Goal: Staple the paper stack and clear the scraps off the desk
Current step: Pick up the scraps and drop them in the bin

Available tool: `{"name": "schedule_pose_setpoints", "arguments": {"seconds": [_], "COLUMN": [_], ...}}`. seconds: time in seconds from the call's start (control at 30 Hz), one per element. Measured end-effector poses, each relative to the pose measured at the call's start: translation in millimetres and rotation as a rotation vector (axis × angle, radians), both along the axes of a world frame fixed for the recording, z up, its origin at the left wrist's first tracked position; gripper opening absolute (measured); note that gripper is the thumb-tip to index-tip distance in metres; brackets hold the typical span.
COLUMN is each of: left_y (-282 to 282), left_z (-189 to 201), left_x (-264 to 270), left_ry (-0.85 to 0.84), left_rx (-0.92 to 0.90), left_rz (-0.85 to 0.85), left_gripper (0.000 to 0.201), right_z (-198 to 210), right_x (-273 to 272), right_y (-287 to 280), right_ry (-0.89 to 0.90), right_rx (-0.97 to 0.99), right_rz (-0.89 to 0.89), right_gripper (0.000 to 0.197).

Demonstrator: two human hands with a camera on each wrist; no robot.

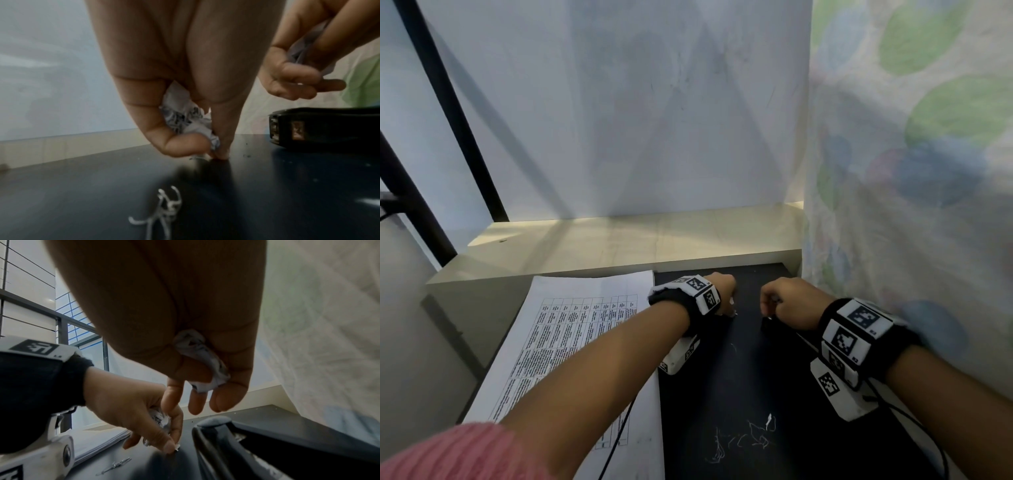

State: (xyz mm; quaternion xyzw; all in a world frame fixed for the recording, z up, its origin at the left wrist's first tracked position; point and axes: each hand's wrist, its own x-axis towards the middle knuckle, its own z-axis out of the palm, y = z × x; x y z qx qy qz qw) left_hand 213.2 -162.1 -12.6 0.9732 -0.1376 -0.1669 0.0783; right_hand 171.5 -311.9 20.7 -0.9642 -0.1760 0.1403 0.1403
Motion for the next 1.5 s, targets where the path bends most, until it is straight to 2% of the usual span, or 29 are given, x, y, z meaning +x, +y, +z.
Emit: {"name": "schedule_pose_setpoints", "arguments": {"seconds": [0.17,0.3,0.37,0.47,0.53,0.6,0.67,0.77,0.97,1.07,1.17,1.37,1.5], "left_y": [-1,10,24,56,81,106,133,172,260,302,332,364,380], "left_z": [0,21,37,56,64,69,69,66,45,29,11,-10,-18], "left_x": [-4,-19,-31,-57,-82,-112,-145,-194,-278,-311,-339,-368,-363], "left_ry": [-0.013,-0.078,-0.125,-0.191,-0.171,-0.151,-0.134,-0.124,-0.182,-0.214,-0.186,-0.193,-0.187], "left_rx": [0.0,-0.151,-0.232,-0.332,-0.434,-0.511,-0.524,-0.494,-0.503,-0.478,-0.441,-0.371,-0.353], "left_rz": [-0.001,0.048,0.07,0.125,0.173,0.223,0.245,0.316,0.586,0.709,0.806,0.939,0.981], "left_gripper": [0.03,0.027,0.008,0.033,0.024,0.008,0.006,0.012,0.016,0.033,0.038,0.036,0.031], "right_z": [5,12,15,19,19,19,18,15,15,9,-5,-55,-99], "right_x": [-8,-19,-26,-42,-58,-76,-94,-124,-192,-225,-256,-299,-304], "right_y": [-3,-5,-2,13,30,51,77,123,223,267,308,388,418], "right_ry": [-0.003,-0.005,0.002,0.014,0.022,0.017,0.03,0.137,0.213,0.239,0.241,0.356,0.38], "right_rx": [0.015,0.023,0.036,0.079,0.129,0.174,0.225,0.304,0.285,0.34,0.365,0.146,0.073], "right_rz": [-0.025,-0.037,-0.037,-0.007,0.039,0.078,0.112,0.168,0.39,0.464,0.538,0.69,0.562], "right_gripper": [0.033,0.032,0.035,0.031,0.023,0.024,0.023,0.019,0.035,0.031,0.022,0.021,0.028]}}
